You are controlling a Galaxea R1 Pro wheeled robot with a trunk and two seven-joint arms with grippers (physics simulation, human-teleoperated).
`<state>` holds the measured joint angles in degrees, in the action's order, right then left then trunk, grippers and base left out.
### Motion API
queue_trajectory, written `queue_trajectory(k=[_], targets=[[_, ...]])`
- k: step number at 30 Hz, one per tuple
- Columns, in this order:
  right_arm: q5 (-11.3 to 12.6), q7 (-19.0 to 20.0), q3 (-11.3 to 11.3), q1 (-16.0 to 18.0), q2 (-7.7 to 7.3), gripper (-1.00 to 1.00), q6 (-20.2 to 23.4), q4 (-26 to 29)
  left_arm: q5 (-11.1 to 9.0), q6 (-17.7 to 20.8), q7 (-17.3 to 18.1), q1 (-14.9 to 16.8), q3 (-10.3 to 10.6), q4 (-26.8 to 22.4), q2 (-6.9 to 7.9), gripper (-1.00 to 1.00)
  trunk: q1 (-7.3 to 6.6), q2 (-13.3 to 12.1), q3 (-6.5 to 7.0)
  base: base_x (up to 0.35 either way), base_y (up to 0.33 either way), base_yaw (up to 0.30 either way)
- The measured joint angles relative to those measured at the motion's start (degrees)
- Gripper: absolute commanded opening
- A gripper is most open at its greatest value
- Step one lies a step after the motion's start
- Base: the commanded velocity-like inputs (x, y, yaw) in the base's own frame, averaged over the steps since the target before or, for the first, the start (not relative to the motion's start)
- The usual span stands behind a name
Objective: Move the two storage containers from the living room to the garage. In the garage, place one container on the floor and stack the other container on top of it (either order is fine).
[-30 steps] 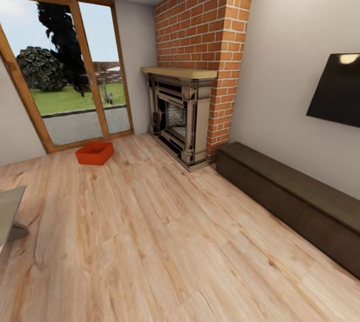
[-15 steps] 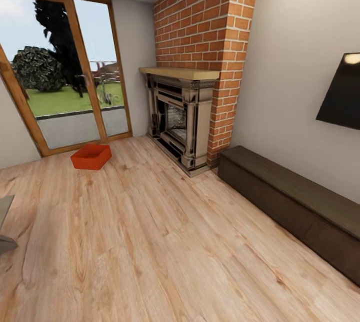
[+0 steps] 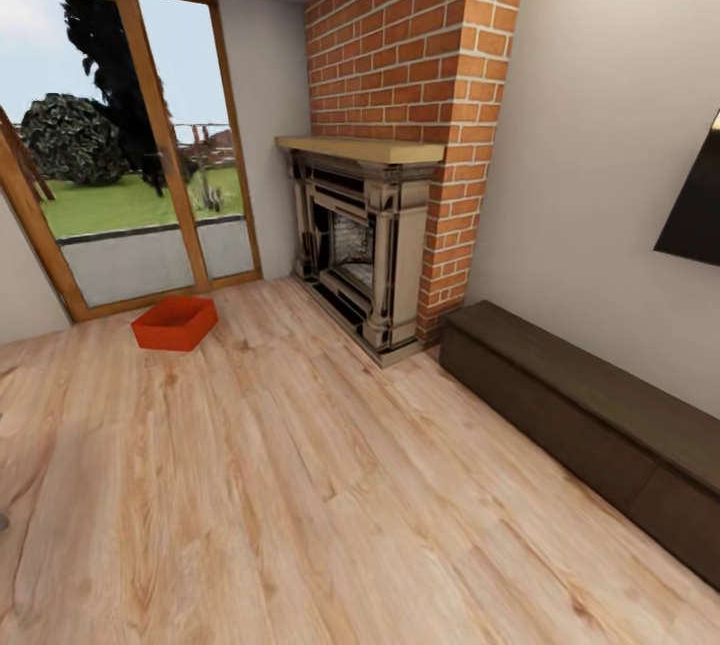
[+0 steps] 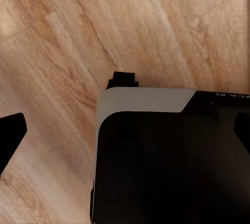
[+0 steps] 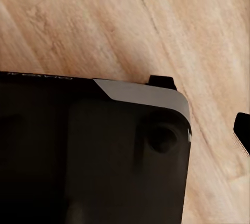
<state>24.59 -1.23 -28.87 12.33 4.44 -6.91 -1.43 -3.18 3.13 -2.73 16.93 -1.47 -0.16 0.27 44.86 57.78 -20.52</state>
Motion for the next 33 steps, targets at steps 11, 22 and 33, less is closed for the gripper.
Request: queue_trajectory(k=[11, 22, 33], targets=[[-0.01, 0.00, 0.00, 0.01, 0.01, 1.00, -0.10, 0.06, 0.00, -0.03, 0.00, -0.01, 0.00, 0.00, 0.00, 1.00, 0.00, 0.00, 0.00, 0.324, 0.000, 0.228], [-0.01, 0.00, 0.00, 0.01, 0.01, 1.00, -0.10, 0.07, -0.02, -0.04, 0.00, -0.01, 0.00, -0.01, 0.00, 1.00, 0.00, 0.00, 0.00, 0.324, 0.000, 0.270], [0.00, 0.01, 0.00, 0.00, 0.00, 1.00, -0.05, 0.07, 0.00, -0.05, 0.00, 0.00, 0.00, 0.00, 0.00, 1.00, 0.00, 0.00, 0.00, 0.324, 0.000, 0.176]])
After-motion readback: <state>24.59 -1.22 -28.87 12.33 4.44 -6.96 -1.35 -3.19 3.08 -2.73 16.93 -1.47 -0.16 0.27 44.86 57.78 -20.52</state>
